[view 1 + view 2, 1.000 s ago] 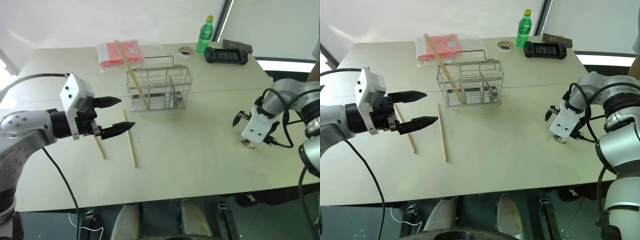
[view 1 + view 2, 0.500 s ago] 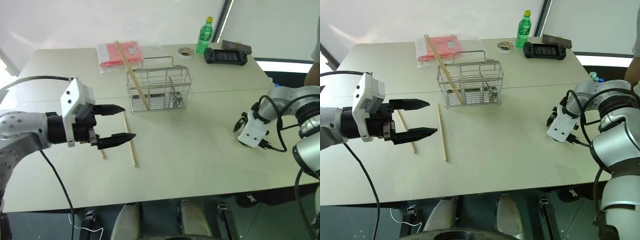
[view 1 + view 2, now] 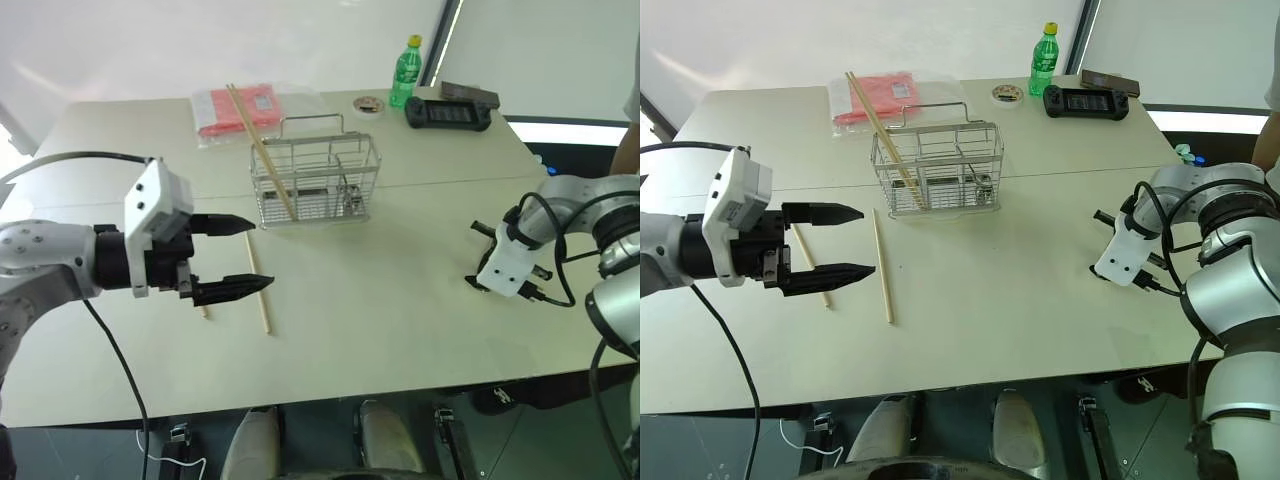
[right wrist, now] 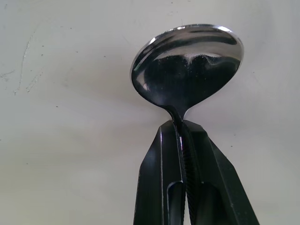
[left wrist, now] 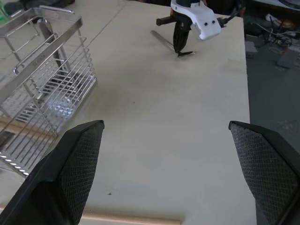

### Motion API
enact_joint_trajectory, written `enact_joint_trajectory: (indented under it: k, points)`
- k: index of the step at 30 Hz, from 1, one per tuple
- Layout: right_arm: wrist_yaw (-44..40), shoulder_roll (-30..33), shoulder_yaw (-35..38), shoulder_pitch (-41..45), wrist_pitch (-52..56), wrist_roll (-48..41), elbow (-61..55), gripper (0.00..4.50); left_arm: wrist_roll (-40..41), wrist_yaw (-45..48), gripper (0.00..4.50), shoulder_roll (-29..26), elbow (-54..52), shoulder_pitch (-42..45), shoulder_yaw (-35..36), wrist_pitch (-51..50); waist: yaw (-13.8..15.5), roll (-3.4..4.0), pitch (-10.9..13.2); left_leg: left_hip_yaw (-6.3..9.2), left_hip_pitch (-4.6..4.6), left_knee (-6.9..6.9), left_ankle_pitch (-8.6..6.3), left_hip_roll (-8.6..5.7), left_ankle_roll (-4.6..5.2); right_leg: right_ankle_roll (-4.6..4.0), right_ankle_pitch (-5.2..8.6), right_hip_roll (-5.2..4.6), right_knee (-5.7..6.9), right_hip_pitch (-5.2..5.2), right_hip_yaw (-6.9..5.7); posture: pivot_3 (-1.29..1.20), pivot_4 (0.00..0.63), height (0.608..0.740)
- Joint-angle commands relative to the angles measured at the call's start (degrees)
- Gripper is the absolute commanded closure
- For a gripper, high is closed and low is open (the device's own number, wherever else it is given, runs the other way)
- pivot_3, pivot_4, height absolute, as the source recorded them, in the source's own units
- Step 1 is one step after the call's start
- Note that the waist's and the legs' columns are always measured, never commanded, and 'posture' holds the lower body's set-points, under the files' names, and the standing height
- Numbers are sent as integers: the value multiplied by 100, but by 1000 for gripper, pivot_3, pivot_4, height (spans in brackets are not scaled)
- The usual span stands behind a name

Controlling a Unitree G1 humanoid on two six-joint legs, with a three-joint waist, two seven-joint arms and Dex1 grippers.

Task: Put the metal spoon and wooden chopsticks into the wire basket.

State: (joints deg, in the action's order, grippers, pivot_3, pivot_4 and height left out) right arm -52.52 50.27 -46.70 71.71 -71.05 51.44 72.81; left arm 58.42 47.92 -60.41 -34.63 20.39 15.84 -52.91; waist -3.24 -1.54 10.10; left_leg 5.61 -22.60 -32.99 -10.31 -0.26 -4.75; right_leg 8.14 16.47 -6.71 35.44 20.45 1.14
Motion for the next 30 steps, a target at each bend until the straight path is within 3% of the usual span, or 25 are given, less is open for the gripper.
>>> enact_joint_trajectory:
  k: [1, 13, 15, 18, 20, 22, 24, 27, 30]
  points:
    - [16, 122, 67, -16, -30, -46, -29, 4447, -84, -4, 0, 48, 31, 123, -36, 152, 0, 0, 0, 0, 1, 0, 0, 0, 0, 0, 0, 0, 0, 0, 0, 0, 150, 721]
    - [79, 167, 284, -6, -63, -360, -58, 4447, -298, 66, 0, 143, 195, 263, -193, 290, -22, 0, 0, 0, 3, 0, 0, 0, 0, 2, -1, 0, 1, -1, 0, 0, 150, 721]
    - [-311, 113, 570, -1, -201, -910, 26, 4447, -324, 77, 0, 145, 217, 254, -170, 313, -35, 3, 2, 0, 3, 1, 0, 0, 0, 3, -1, 0, 2, -1, 1, 0, 150, 721]
    - [-1716, -167, 1408, -157, 107, -2549, 42, 4447, -370, 76, 0, 150, 276, 243, -124, 366, -69, 3, 3, 0, 4, 2, 0, 0, 1, 7, -3, 0, 2, -2, 1, 0, 150, 721]
    - [-3235, -401, 2196, -496, 1729, -4438, -980, 4447, -434, 75, 0, 153, 341, 244, -109, 421, -83, 1, 2, 0, 12, 3, -1, 1, 2, 8, -4, 0, 2, -9, 1, 0, 150, 721]
    - [-3925, -404, 2678, -862, 3725, -5861, -2504, 4447, -504, 85, 0, 158, 400, 238, -96, 487, -73, 11, 8, 1, 17, 2, -2, 6, 4, 11, -5, 3, 6, -15, 1, 0, 150, 721]
    - [-3969, -309, 3083, -1170, 5652, -6757, -3950, 4447, -577, 100, 0, 159, 477, 260, -85, 554, -18, 19, 13, 4, 14, -1, -2, 5, 4, 13, -6, 2, 21, -9, 1, 0, 150, 721]
    - [-3338, -243, 3660, -1383, 8418, -7959, -5607, 4447, -720, 127, 0, 140, 650, 331, -64, 664, 102, 19, 13, 8, 9, 2, -3, 4, 5, 17, 1, 4, 35, 4, -1, 0, 150, 721]
    - [-2744, -239, 4178, -1459, 10023, -8675, -6422, 4447, -866, 152, 0, 133, 824, 441, -79, 758, 187, 11, 9, 11, 8, 0, -5, 4, 4, -2, 12, 4, 33, 3, -6, 0, 150, 721]
